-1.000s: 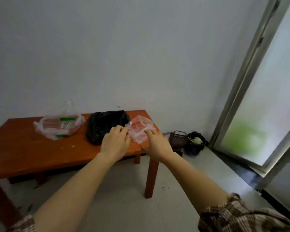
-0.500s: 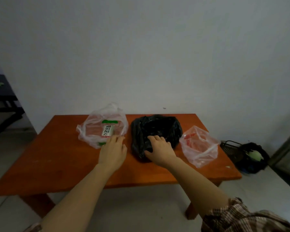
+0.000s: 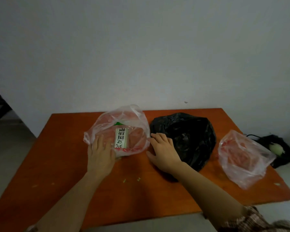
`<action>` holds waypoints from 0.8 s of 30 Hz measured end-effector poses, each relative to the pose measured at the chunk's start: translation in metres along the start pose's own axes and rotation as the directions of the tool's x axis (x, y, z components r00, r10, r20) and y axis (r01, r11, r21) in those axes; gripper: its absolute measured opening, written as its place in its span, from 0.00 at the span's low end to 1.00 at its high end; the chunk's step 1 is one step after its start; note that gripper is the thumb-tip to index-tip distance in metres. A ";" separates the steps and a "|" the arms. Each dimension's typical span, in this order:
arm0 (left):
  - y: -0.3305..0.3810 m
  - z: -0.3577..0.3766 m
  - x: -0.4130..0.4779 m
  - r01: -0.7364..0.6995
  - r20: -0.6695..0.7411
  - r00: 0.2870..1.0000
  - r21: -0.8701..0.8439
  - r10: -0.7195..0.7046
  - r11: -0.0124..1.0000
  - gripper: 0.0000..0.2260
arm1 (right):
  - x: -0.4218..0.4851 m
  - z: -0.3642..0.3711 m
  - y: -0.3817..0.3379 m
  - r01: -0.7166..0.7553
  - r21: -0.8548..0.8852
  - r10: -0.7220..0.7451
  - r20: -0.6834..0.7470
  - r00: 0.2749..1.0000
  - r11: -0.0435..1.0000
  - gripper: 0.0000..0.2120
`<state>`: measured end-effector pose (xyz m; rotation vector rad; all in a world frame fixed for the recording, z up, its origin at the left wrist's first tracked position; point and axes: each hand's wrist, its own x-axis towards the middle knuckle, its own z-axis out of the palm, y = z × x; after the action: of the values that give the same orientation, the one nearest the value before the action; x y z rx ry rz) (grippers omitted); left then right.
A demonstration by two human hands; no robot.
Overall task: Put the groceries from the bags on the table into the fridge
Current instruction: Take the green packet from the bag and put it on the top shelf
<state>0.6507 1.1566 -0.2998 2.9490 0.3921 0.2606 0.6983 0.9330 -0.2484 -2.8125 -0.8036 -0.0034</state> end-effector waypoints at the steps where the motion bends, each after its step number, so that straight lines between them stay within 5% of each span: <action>1: -0.011 0.005 0.011 0.013 0.002 1.000 -0.010 -0.013 1.000 0.22 | 0.013 0.005 -0.007 0.008 -0.003 -0.008 -0.001 1.000 1.000 0.20; 7: -0.065 0.044 0.054 0.168 0.110 0.982 -0.135 -0.153 0.977 0.30 | 0.084 0.047 -0.060 -0.053 0.118 0.026 0.218 0.976 0.992 0.20; 13: -0.093 0.088 0.062 0.075 0.310 0.950 -0.181 -0.015 0.981 0.34 | 0.138 0.105 -0.086 -0.467 0.223 0.342 0.435 0.833 0.856 0.18; 17: -0.099 0.110 0.059 0.039 0.436 0.899 -0.164 0.037 0.986 0.36 | 0.147 0.121 -0.095 -0.610 0.228 0.467 0.462 0.754 0.759 0.32; 20: -0.100 0.120 0.059 0.031 0.489 0.870 -0.182 0.063 0.983 0.39 | 0.151 0.128 -0.099 -0.692 0.227 0.524 0.506 0.685 0.686 0.29; 24: -0.105 0.123 0.056 0.009 0.506 0.857 -0.207 0.100 0.978 0.49 | 0.155 0.135 -0.110 -0.673 0.105 0.570 0.446 0.690 0.732 0.40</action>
<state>0.7022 1.2555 -0.4294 2.6782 0.2020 -0.4558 0.7655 1.1327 -0.3483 -2.6958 0.1606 0.7349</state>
